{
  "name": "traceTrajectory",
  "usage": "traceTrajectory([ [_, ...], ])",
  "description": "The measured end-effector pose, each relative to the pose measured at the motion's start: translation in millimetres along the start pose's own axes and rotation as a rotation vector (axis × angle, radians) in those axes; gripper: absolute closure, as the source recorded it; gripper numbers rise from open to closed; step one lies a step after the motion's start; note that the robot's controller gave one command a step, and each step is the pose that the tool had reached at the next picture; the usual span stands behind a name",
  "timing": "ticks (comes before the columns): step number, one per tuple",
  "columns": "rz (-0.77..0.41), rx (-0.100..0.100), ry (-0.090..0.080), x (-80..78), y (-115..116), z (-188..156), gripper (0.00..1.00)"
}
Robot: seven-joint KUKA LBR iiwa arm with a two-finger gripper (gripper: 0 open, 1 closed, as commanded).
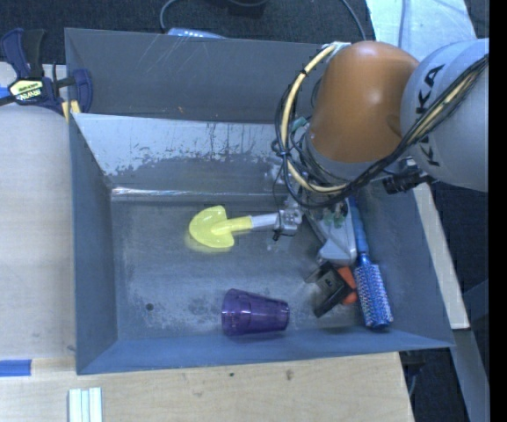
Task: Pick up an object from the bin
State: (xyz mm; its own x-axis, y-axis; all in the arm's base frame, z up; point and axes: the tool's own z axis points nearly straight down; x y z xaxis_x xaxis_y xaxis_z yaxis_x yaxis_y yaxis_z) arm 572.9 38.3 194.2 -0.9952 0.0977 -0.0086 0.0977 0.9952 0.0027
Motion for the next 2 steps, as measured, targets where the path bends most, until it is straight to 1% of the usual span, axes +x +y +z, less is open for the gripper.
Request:
traceTrajectory([
  [1, 0.001, 0.0, 0.0, 0.1, 0, 0, 0.0],
  [2, 0.031, -0.002, -0.009, -5.8, -20, 45, 0.0],
])
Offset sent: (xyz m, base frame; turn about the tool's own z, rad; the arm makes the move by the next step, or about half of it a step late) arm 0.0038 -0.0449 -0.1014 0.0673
